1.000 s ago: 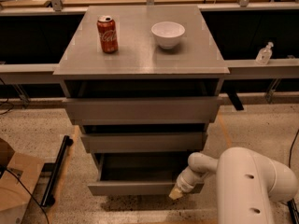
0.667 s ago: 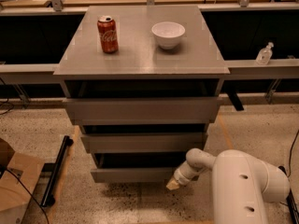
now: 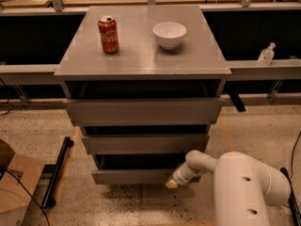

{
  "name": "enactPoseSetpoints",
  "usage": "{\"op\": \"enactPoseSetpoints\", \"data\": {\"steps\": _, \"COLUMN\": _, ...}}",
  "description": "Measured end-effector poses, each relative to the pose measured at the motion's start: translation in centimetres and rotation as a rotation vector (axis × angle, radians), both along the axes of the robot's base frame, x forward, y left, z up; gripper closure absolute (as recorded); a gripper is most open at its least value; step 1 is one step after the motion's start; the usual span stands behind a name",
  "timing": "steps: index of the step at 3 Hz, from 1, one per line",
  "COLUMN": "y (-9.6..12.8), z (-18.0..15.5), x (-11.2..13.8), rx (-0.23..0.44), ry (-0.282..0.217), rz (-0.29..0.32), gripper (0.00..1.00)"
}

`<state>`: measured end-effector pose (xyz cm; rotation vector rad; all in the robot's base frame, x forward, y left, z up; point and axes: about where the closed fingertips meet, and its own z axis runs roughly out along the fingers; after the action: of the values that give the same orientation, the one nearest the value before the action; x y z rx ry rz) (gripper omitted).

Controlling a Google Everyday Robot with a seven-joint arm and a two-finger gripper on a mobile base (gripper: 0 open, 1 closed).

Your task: Close bottom drawer

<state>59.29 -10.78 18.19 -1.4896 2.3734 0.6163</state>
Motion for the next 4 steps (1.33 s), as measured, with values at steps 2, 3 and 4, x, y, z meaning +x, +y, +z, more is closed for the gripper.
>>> {"op": "enactPoseSetpoints", "data": {"steps": 2, "y": 1.3, "z": 0.7, "x": 4.9, "rx": 0.053, "ry": -0.187, "rz": -0.029, "gripper": 1.00}}
{"op": "enactPoseSetpoints", "data": {"steps": 3, "y": 1.3, "z": 1.0, "x": 7.5, "rx": 0.071, "ry": -0.247, "rz": -0.049, "gripper": 1.00}}
{"op": "enactPoseSetpoints", "data": {"steps": 4, "y": 1.3, "z": 1.0, "x": 7.3, "rx": 0.071, "ry": -0.247, "rz": -0.049, "gripper": 1.00}}
